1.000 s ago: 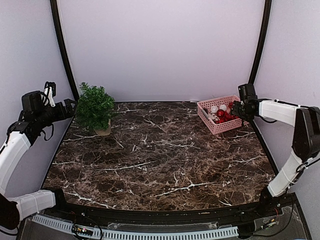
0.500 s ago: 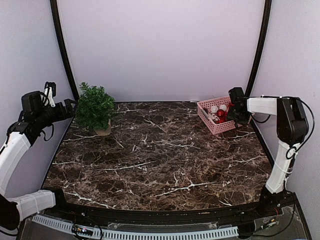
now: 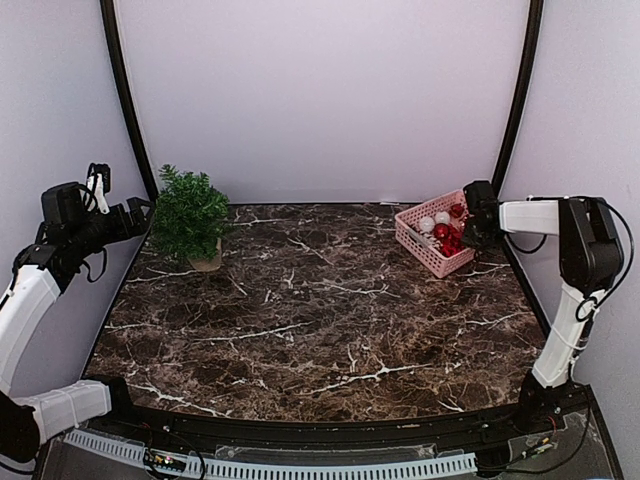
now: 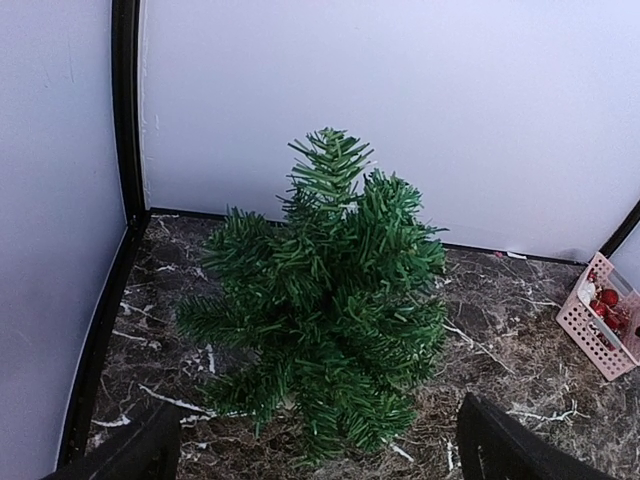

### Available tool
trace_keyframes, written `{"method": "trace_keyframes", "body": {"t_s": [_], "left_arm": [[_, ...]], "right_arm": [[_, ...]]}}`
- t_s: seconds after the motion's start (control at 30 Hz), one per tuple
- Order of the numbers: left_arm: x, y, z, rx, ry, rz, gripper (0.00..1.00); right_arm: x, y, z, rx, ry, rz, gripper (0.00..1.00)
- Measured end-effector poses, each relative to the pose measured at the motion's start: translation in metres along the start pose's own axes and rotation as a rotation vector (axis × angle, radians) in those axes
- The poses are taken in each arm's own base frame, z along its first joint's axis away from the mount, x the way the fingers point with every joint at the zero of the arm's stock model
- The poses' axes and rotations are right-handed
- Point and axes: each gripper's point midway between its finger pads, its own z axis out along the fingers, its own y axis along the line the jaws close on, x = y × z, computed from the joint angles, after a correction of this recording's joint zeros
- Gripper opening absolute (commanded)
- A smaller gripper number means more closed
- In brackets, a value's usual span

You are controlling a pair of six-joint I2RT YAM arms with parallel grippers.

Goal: Decorate the small christmas tree
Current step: Adjust the bin at the corner of the board.

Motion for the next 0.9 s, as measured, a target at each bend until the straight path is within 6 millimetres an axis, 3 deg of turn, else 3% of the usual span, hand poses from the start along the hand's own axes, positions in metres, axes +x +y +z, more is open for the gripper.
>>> {"method": "trace_keyframes", "body": {"t_s": [0.3,0.4,0.5,0.7,0.9], "left_arm": [[0.001,0.001,-0.001,-0.006,-0.001,0.0,0.99],[0.001,0.001,0.0,-0.007,-0.001,-0.001,0.99],[0.001,0.001,0.0,-0.007,0.0,0.0,0.99],[-0.003,-0.001,0.0,0.002,-0.007,-0.003,0.98],[-0.046,-0.014,0.005,0.05,-0.07,-0.031,0.97]], "right_arm": [[-0.011,-0.053,0.011,0.087,0.003,-0.017,0.43],[-0.017,-0.071,0.011,0.117,0.004,-0.031,0.47],[-0.025,-0.082,0.005,0.122,-0.006,-0.043,0.57],[-0.048,-0.074,-0.027,0.028,-0.057,-0.05,0.7],[-0.067,-0.057,-0.066,-0.118,-0.106,-0.041,0.76]]}}
